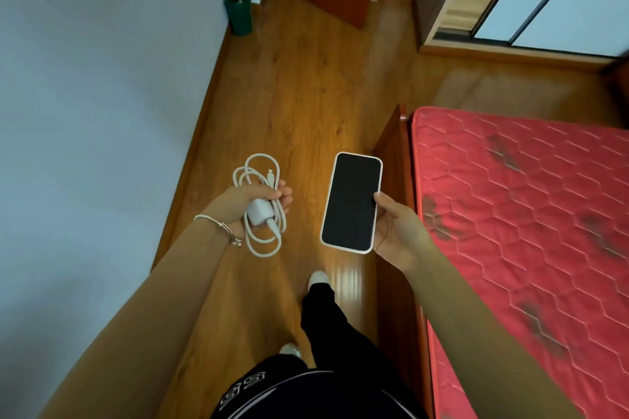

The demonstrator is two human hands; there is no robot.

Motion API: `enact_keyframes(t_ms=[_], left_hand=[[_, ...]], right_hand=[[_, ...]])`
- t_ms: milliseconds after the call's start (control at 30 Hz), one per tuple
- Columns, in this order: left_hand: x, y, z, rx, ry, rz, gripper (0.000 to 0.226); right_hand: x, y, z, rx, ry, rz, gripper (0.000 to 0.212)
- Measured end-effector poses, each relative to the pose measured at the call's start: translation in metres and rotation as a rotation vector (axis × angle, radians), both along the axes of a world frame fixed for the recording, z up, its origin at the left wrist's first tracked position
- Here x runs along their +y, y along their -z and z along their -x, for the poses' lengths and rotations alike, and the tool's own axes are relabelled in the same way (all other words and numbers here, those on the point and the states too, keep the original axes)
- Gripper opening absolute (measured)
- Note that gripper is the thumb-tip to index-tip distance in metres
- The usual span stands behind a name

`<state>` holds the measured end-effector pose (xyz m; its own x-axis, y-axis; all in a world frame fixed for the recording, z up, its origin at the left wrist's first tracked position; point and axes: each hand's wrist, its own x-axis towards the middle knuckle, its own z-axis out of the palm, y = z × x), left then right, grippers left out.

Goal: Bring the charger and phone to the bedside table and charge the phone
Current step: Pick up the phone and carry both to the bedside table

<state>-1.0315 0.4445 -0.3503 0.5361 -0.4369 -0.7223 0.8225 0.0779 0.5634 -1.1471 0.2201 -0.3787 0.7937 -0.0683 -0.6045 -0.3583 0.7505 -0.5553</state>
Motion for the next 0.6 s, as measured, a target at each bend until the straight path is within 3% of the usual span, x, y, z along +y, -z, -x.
enact_keyframes(t_ms=[600], left_hand=[[-0.082, 0.012, -0.181, 0.024, -0.069, 0.042, 0.016]], right_hand=[[-0.1, 0.012, -0.193, 0.021, -0.034, -0.117, 0.032]])
